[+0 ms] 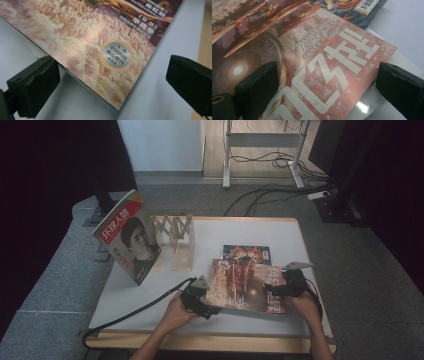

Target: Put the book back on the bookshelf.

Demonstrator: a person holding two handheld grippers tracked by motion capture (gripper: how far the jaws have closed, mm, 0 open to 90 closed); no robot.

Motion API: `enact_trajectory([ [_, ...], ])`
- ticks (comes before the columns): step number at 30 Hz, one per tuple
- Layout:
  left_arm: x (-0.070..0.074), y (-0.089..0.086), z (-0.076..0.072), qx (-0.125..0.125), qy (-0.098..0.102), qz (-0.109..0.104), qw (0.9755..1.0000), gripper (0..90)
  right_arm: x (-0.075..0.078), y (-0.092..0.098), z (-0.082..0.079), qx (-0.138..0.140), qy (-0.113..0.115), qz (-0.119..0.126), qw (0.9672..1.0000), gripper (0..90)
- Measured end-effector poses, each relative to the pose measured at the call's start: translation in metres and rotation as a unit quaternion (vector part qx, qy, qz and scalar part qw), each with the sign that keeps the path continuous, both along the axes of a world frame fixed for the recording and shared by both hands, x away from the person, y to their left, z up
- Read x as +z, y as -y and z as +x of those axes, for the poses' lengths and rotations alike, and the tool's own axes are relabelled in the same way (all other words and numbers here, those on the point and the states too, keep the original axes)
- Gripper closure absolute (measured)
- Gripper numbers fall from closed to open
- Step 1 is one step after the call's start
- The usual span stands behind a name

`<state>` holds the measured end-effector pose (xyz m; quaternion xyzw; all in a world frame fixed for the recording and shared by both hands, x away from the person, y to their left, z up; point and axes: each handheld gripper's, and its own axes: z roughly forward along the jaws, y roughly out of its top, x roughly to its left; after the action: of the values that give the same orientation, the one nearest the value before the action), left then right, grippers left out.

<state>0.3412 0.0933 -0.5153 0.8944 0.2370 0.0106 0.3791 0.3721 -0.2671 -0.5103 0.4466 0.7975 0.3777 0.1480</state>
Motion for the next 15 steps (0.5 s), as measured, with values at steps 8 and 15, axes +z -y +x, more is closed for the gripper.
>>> enact_trajectory([
  [8,-0.003,0.006,-0.017,-0.020,-0.009,-0.006,0.9997,0.0,0.001,-0.003,0.018,0.003,-0.001,-0.009,1.0000,3.4],
  [15,0.010,-0.002,-0.012,-0.021,0.015,-0.005,0.9997,0.0,0.006,-0.006,0.018,0.005,0.011,-0.021,0.9997,3.5],
])
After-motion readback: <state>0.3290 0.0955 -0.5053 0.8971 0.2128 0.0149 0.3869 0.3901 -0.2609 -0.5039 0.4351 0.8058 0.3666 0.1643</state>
